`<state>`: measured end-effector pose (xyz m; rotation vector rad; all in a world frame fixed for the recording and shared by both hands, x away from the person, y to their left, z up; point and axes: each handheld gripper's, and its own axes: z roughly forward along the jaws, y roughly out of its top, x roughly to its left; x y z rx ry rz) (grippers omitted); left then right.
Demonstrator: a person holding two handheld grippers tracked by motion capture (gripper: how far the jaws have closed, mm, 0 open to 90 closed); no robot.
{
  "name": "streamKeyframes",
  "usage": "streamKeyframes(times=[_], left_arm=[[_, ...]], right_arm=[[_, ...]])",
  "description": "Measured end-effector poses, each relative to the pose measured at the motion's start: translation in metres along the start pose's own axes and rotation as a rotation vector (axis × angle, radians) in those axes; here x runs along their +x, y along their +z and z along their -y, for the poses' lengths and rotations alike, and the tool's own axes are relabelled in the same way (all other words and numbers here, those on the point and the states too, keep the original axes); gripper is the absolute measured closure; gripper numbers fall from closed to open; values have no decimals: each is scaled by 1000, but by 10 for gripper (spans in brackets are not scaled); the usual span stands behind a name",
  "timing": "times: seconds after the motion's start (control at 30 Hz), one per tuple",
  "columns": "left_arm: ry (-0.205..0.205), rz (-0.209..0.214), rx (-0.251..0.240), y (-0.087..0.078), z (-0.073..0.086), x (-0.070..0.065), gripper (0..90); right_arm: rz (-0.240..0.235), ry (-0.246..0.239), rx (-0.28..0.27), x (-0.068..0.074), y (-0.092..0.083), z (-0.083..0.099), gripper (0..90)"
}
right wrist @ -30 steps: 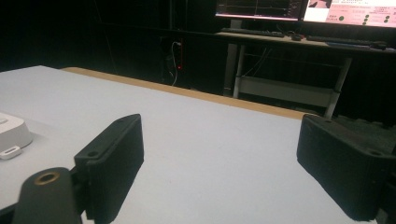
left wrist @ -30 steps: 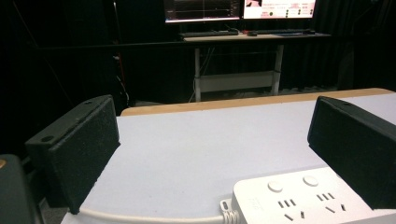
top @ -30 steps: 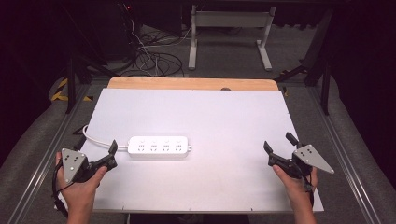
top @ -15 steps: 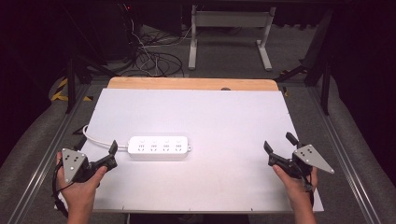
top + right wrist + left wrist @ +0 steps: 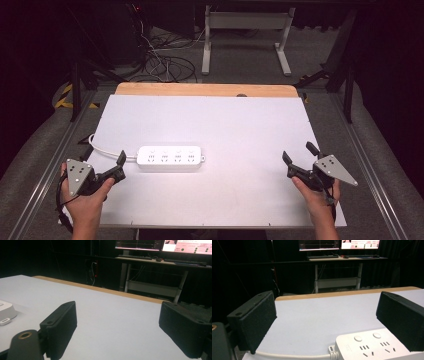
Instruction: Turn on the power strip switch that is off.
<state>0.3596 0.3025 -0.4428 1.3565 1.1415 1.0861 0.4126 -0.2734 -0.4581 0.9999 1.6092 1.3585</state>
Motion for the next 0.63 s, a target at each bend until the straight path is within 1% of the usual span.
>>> streamKeyframes(times=[0.63], left_arm=[[-4,1,2,1,1,1,43]], right_arm=[[-1,0,2,0,1,0,155]])
